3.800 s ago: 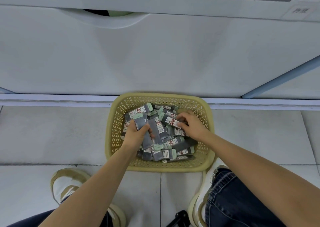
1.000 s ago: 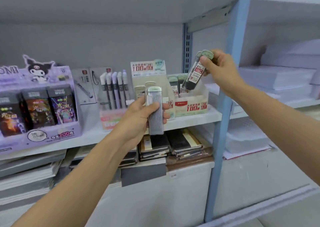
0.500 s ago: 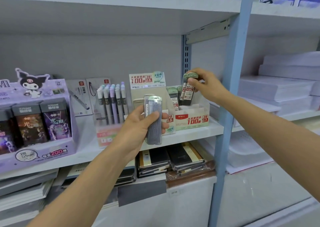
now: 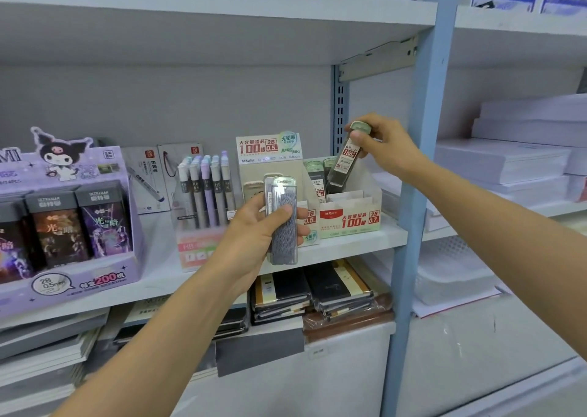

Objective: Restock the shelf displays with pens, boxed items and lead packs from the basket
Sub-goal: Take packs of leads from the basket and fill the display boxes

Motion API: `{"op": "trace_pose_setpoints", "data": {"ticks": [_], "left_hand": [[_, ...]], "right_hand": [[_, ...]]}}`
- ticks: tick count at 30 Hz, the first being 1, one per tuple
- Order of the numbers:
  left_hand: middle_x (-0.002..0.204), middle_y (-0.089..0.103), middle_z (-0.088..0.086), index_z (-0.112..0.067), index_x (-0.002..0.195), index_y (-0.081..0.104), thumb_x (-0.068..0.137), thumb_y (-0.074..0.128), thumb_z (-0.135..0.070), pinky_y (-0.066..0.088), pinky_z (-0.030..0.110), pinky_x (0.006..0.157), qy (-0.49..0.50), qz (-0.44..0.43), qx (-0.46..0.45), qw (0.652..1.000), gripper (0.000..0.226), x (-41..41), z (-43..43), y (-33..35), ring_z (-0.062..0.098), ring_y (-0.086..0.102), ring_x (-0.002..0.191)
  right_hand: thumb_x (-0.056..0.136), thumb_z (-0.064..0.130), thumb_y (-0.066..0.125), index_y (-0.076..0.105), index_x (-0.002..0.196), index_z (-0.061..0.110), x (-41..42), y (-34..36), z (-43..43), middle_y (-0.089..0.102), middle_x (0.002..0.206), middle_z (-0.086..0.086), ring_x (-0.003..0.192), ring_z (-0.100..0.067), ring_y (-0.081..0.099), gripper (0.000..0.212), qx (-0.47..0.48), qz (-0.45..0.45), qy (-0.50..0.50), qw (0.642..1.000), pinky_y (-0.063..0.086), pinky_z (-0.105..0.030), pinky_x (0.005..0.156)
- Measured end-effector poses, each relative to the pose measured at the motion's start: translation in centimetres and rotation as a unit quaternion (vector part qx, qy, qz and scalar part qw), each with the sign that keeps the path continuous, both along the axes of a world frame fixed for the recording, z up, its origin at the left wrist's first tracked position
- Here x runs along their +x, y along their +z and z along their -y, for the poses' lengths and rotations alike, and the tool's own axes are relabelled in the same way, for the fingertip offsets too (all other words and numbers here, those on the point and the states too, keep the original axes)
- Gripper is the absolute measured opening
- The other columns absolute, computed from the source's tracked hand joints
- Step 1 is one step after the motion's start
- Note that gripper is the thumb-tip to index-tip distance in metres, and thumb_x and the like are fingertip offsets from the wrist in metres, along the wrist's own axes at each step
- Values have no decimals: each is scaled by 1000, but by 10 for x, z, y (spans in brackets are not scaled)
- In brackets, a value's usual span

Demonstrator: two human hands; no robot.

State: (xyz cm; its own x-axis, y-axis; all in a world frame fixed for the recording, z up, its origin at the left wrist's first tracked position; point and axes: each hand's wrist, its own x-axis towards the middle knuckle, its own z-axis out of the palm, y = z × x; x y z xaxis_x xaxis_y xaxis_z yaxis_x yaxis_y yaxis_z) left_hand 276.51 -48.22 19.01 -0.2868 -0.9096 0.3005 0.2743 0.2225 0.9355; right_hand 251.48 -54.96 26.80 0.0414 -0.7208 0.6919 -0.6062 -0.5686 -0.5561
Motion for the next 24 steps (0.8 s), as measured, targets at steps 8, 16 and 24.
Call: {"op": "trace_pose_setpoints", "data": {"ticks": [8, 16, 24], "left_hand": [[90, 76, 6, -14, 125, 53, 96, 55, -12, 57, 26, 64, 2, 2, -1, 1000, 29, 2, 1, 2, 18, 72, 75], [90, 76, 6, -18, 119, 55, 96, 55, -12, 57, 26, 65, 0, 5, -4, 1000, 23, 1, 0, 3, 18, 72, 75], [90, 76, 5, -14, 123, 54, 96, 54, -11, 57, 26, 65, 5, 6, 0, 1000, 27, 0, 0, 4, 17, 72, 74]], "right_hand": [[100, 14, 49, 55, 105, 15, 6, 18, 1, 57, 89, 7, 78, -6, 54, 8, 6, -77, 22, 997, 45, -16, 66], [100, 17, 49, 54, 108, 12, 10, 10, 9, 59, 94, -2, 82, -13, 56, 11, 34, -88, 9, 996, 47, -22, 69], [102, 15, 45, 52, 108, 10, 11, 9, 6, 60, 94, 1, 83, -5, 60, 10, 29, -35, 45, 998, 50, -16, 67]]}}
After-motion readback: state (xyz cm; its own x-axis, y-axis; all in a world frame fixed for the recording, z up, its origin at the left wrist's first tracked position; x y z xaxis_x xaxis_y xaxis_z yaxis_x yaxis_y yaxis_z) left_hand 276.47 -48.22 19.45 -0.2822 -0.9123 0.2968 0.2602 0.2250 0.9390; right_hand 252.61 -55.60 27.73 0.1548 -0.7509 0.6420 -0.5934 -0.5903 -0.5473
